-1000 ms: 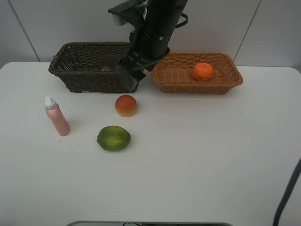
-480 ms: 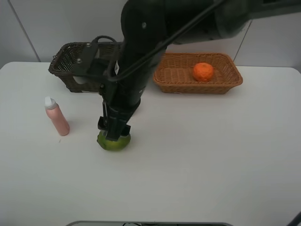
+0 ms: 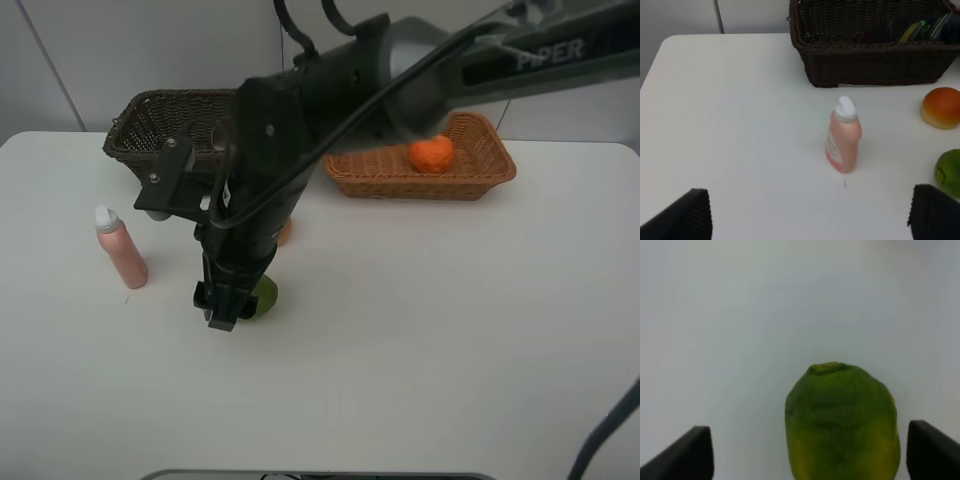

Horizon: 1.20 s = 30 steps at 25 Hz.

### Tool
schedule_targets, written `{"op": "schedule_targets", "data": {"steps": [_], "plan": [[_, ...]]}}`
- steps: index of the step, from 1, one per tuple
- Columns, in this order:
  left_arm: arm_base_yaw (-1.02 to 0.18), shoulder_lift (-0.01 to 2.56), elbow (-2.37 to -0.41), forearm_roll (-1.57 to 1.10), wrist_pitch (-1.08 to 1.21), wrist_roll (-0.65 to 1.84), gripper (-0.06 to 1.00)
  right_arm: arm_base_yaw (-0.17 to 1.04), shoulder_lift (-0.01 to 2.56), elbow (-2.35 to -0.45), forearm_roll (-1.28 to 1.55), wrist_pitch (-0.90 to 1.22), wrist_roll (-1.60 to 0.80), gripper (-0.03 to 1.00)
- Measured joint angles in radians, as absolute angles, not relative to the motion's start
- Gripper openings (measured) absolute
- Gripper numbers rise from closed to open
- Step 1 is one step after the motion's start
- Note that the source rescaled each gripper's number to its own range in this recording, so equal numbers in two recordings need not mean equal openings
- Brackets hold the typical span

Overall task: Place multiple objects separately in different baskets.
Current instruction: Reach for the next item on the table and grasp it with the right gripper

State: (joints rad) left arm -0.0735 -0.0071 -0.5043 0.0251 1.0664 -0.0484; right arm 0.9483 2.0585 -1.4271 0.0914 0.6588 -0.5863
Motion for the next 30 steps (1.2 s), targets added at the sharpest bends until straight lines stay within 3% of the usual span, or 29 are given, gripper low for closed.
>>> {"op": "schedule_targets", "data": {"steps": [30], "plan": [[-0.073, -0.007, -0.504, 0.025, 1.066, -0.048, 1.00, 0.907, 2.138, -1.427, 0.092, 0.599, -0.586, 0.96]]}}
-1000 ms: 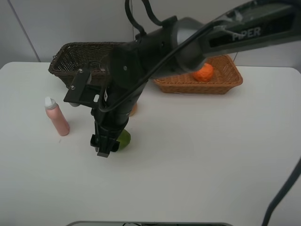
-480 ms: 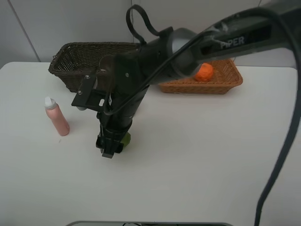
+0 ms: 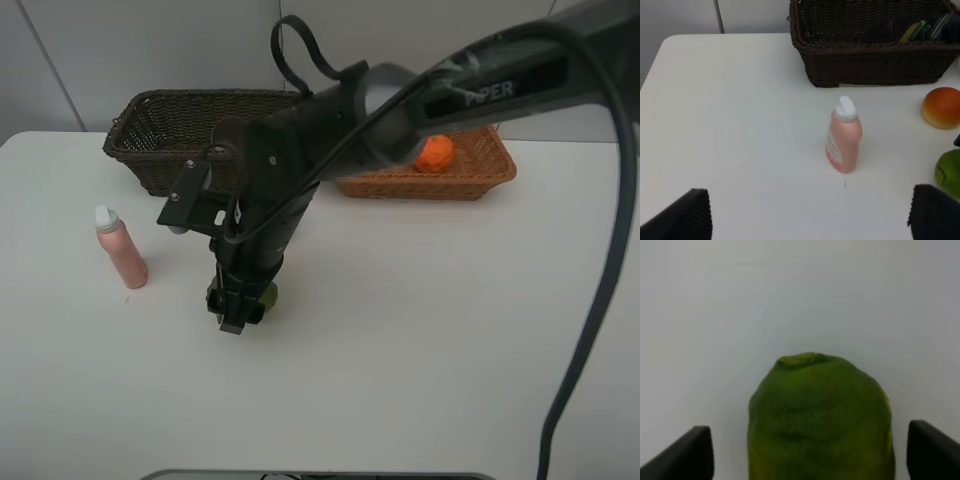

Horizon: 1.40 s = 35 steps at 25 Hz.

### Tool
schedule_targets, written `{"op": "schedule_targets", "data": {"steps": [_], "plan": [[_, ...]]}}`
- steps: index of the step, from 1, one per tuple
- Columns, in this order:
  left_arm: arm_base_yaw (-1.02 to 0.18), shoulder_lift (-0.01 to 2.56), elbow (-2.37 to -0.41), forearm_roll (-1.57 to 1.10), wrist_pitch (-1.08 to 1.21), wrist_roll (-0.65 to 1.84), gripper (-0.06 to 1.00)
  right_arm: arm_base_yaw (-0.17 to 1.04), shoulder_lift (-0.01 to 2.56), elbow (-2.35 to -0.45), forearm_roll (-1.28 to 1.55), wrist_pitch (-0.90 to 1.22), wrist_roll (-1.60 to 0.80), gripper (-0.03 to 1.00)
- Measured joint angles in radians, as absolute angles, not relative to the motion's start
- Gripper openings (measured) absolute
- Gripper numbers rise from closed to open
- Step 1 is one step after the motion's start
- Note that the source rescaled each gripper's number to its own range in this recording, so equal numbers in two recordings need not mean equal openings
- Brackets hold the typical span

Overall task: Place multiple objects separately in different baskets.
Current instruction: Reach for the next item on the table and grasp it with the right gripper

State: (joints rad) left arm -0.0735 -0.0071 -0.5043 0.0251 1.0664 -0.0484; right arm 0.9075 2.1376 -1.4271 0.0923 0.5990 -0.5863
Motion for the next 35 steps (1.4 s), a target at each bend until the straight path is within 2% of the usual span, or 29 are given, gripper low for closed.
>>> {"op": "schedule_targets", "data": {"steps": [30, 32, 35], "plan": [[-0.073, -0.007, -0.504, 0.025, 1.066, -0.048, 1.00, 0.892, 2.217, -1.427, 0.092, 0.541, -0.586, 0.96], [-0.073, -0.007, -0.504, 0.025, 1.066, -0.048, 1.00, 0.892, 2.217, -1.427, 0.092, 0.536, -0.586, 0.93], [-0.073, -0.007, -0.504, 0.025, 1.066, -0.048, 1.00, 0.892, 2.217, -1.427, 0.092, 0.534, -0.586, 0.75]]}}
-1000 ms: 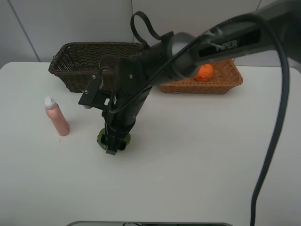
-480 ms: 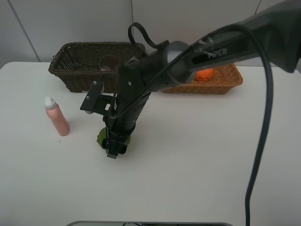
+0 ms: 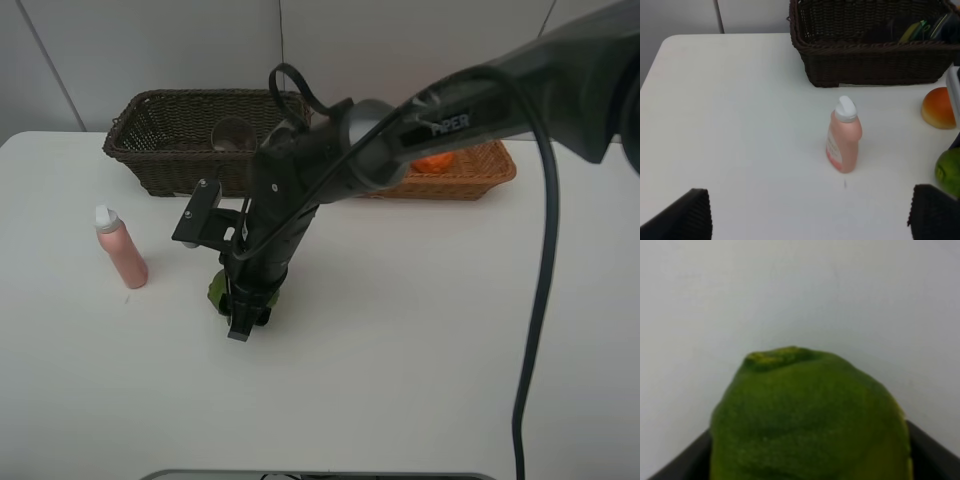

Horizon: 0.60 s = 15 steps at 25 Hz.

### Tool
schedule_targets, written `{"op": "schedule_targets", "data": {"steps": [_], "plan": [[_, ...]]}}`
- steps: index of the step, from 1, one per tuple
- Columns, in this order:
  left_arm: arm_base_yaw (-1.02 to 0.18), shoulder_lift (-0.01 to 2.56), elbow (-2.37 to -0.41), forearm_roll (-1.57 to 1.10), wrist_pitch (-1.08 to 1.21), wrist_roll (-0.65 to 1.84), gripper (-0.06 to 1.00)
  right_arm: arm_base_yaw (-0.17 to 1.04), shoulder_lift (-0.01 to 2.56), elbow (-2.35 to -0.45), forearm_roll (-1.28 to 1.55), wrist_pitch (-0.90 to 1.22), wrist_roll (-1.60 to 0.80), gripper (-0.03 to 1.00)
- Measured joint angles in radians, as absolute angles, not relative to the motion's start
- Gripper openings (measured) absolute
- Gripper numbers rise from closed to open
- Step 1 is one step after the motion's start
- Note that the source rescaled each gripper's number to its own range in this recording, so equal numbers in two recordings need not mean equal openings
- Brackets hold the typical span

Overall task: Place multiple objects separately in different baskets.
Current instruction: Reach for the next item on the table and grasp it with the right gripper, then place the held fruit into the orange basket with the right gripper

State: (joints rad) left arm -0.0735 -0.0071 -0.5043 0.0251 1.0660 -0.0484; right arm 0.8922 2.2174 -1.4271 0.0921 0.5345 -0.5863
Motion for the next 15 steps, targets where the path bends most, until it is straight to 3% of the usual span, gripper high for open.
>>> {"op": "schedule_targets", "data": {"steps": [15], "plan": [[-0.073, -0.007, -0.504, 0.025, 1.066, -0.048, 1.00, 0.892, 2.217, -1.427, 0.091, 0.530, -0.586, 0.75]]}}
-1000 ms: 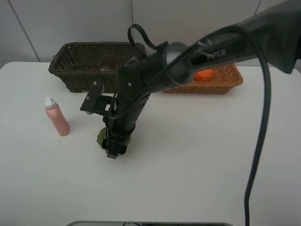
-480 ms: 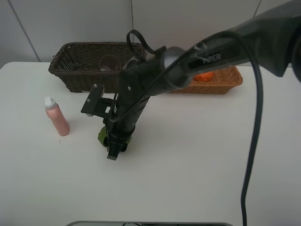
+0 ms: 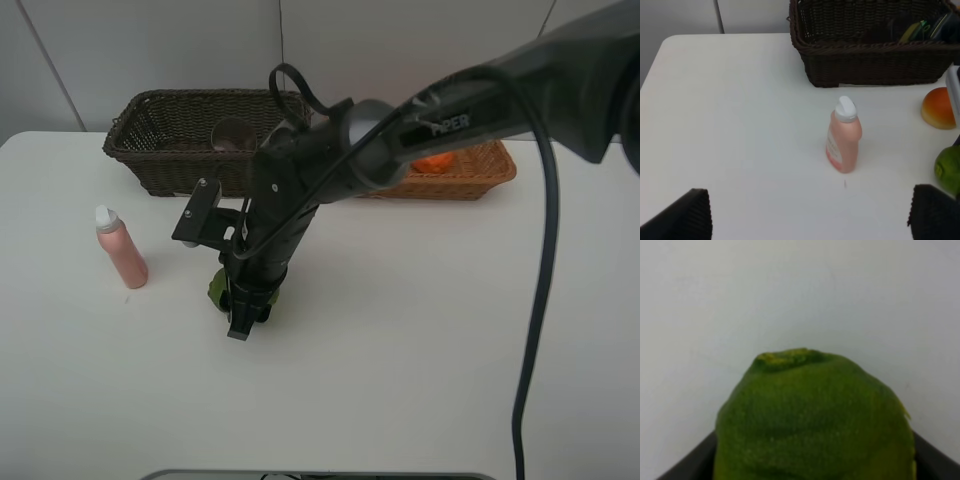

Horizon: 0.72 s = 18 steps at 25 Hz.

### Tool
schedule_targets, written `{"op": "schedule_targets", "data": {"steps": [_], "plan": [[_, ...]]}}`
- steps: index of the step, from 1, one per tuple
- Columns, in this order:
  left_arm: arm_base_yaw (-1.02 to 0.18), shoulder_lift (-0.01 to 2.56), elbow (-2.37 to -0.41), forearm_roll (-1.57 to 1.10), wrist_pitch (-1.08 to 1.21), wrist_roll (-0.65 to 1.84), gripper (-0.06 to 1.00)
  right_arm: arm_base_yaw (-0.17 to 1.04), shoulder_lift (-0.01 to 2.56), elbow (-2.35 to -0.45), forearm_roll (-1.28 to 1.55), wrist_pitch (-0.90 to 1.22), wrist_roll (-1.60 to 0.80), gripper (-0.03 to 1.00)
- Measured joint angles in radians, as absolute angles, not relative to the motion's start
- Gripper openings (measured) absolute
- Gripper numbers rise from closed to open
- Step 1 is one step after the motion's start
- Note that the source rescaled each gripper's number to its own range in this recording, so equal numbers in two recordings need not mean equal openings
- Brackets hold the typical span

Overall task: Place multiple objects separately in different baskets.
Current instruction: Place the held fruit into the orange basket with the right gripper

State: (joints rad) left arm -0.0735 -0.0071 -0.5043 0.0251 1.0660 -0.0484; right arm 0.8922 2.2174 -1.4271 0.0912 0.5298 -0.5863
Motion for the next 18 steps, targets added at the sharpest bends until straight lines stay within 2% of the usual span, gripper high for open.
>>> {"op": "schedule_targets", "data": {"steps": [10, 18], "plan": [[-0.073, -0.007, -0.504, 0.025, 1.066, -0.048, 1.00, 0.892, 2.205, -1.427, 0.092, 0.540, -0.586, 0.75], [-0.073, -0.007, -0.504, 0.025, 1.066, -0.048, 1.00, 0.836, 2.057, -1.427, 0.139, 0.662, -0.524, 0.75]]}}
